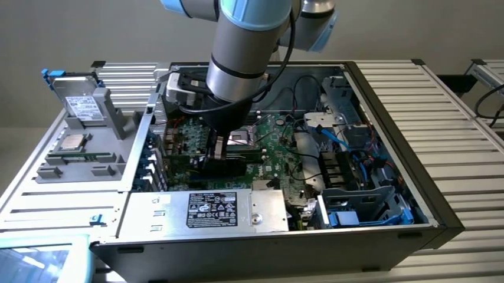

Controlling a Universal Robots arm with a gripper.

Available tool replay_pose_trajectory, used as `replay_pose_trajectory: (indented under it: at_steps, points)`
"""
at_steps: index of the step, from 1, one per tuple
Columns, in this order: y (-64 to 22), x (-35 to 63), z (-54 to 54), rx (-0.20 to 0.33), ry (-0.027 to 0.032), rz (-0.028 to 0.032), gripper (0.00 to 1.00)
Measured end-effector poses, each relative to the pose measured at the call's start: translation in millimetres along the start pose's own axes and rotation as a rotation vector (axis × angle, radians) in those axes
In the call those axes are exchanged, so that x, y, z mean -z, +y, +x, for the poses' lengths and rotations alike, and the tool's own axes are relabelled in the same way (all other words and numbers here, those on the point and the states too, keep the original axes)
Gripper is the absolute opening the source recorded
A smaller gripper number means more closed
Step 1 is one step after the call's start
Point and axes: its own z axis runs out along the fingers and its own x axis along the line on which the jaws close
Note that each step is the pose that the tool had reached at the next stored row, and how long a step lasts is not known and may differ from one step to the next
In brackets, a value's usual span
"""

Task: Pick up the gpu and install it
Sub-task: 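Insert the gpu into the slot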

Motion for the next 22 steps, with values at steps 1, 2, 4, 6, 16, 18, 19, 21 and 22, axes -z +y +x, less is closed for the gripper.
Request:
replay_pose_trajectory:
  at_steps: [1,2,4,6,16,18,19,21,22]
  points:
    - [0.0,0.0,0.0,0.000,0.0001,-0.0001,0.28]
    - [-0.1,0.1,0.0,0.000,0.0002,-0.0002,0.28]
    - [0.3,0.1,0.1,0.000,0.0004,0.0001,0.28]
    - [2.4,-0.5,0.2,0.001,0.0005,0.0020,0.28]
    - [8.6,-2.2,0.4,0.000,0.0002,0.0047,0.28]
    - [8.7,-2.4,0.6,0.000,0.0002,0.0047,0.28]
    - [8.7,-2.8,0.8,0.000,0.0001,0.0046,0.28]
    - [8.8,-2.9,0.8,0.000,0.0003,0.0046,0.28]
    - [8.7,-2.9,0.8,0.000,0.0003,0.0046,0.28]
